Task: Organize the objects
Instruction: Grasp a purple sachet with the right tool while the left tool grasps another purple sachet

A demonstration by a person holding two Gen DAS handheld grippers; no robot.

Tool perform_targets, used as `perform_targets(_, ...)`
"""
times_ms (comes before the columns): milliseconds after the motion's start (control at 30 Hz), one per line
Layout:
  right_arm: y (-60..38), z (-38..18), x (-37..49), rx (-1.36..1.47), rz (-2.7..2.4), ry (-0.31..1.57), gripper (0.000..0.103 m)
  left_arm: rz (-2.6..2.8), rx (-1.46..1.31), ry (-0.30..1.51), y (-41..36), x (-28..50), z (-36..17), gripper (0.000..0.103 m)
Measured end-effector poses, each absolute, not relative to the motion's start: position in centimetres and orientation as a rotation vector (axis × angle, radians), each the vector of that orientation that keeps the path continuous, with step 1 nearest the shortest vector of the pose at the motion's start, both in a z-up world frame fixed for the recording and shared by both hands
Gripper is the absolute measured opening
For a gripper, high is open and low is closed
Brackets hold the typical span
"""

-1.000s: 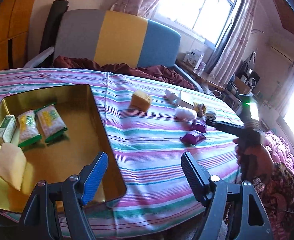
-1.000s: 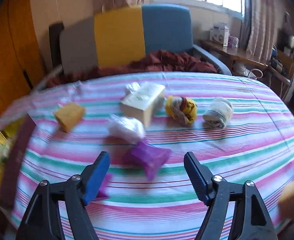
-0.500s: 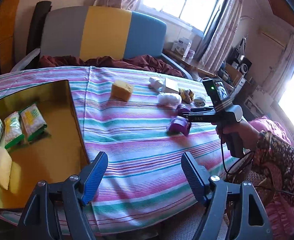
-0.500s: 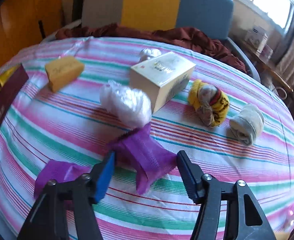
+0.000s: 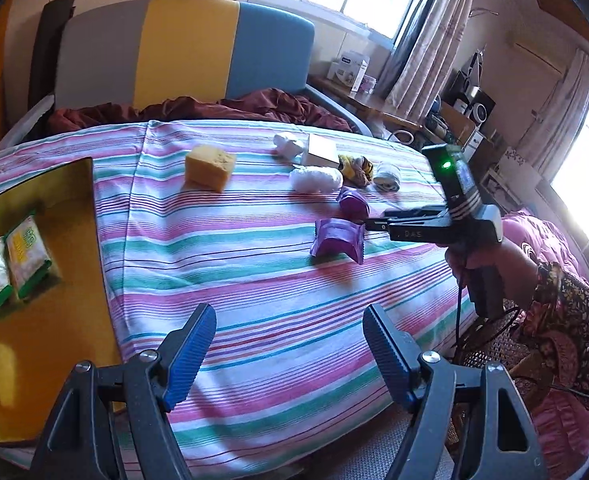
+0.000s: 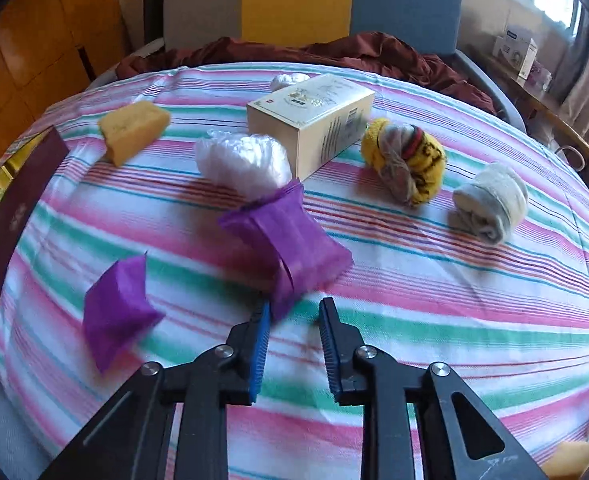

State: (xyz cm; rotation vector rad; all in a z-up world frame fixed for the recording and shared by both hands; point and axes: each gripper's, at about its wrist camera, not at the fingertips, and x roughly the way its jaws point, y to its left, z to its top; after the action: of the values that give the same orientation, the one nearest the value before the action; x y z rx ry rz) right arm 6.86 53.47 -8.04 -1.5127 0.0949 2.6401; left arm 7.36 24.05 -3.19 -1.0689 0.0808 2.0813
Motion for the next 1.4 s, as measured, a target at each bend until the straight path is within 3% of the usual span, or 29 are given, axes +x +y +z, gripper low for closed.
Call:
perform_targets(33,53.5,-7.7,7.2,-1.476,2.651,0.079,0.072,2.077,-1.074,0.079,24.2,7.3,-3.3,0.077)
perform_targets(67,53.7,-7.1,7.5,-1.418,2.677,0.08,0.092,2.071,-1.08,0.075,24.3,7.3,-3.4,0.077)
perform_targets(100,54.1,-6.8,7.2,-1.377,2.7,0.09,0.093,2.068,-1.087,0.076,24.5,7.3,-3.5,0.077)
perform_targets(300,53.7,-6.9,3.8,-1.374,2.757,-0.006,0.081,2.068,-1.091,0.111,24.9,7.7,-3.6,0.077)
perform_targets(367,53.1,-8.2,2.6,-1.453,2.735,-0.08,0.061,2.059,-1.097,0.115,25.0,7.7,-3.7,0.077)
perform_targets(467,53.3,-8.9,2.4,-1.476,2.764,0.017,0.044,2.054,-1.108,0.13,25.5,7.5,-4.1,0.077)
perform_targets(567,53.9,-8.9,2.8,-1.482,2.74,0.131,0.043,2.037,-1.123,0.135,26.2,7.2,-4.5,0.077)
perform_targets(833,55.5,-7.9,5.5,-1.527,2.633,0.143,0.041,1.988,-1.141,0.165,29.0,6.1,-5.3,0.077)
perform_targets(1100,58.2,-7.2,6.9,-1.444,2.558,0.36,0.037,1.955,-1.139,0.189,34.5,4.1,-6.4,0.083)
perform_targets(1400,57.9,-7.6,6.5,-1.447,2.548,0.356,0.037,1.916,-1.213,0.152,39.5,1.3,-9.2,0.083)
